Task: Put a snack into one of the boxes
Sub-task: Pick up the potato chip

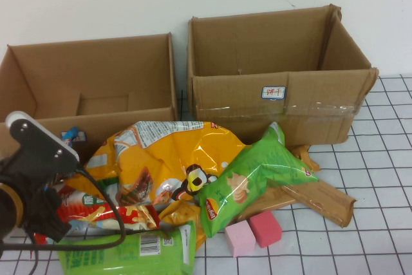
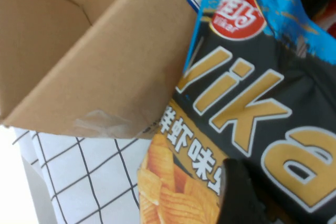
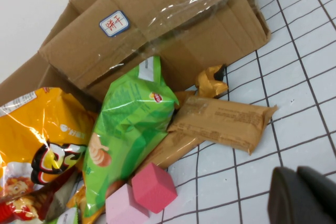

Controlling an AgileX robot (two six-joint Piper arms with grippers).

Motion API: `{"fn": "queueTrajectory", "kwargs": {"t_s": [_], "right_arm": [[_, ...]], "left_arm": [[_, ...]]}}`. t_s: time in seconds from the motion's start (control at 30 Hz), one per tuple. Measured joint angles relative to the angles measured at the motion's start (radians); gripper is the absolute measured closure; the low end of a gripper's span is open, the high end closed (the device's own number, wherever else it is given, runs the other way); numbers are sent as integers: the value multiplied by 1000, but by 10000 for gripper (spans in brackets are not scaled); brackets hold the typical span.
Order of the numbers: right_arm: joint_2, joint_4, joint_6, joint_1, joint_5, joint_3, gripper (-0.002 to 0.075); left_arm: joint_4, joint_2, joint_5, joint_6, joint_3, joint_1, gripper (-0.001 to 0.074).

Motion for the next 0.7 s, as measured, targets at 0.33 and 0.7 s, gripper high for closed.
{"fn": "queueTrajectory", "kwargs": {"t_s": [0.33,0.7], "right_arm": [[0,0,0,0,2,0,727],[0,0,0,0,7,0,727]], "left_arm": [[10,30,21,-7,-2,0,610],[-3,22,59,-68,-26,0,724]]}}
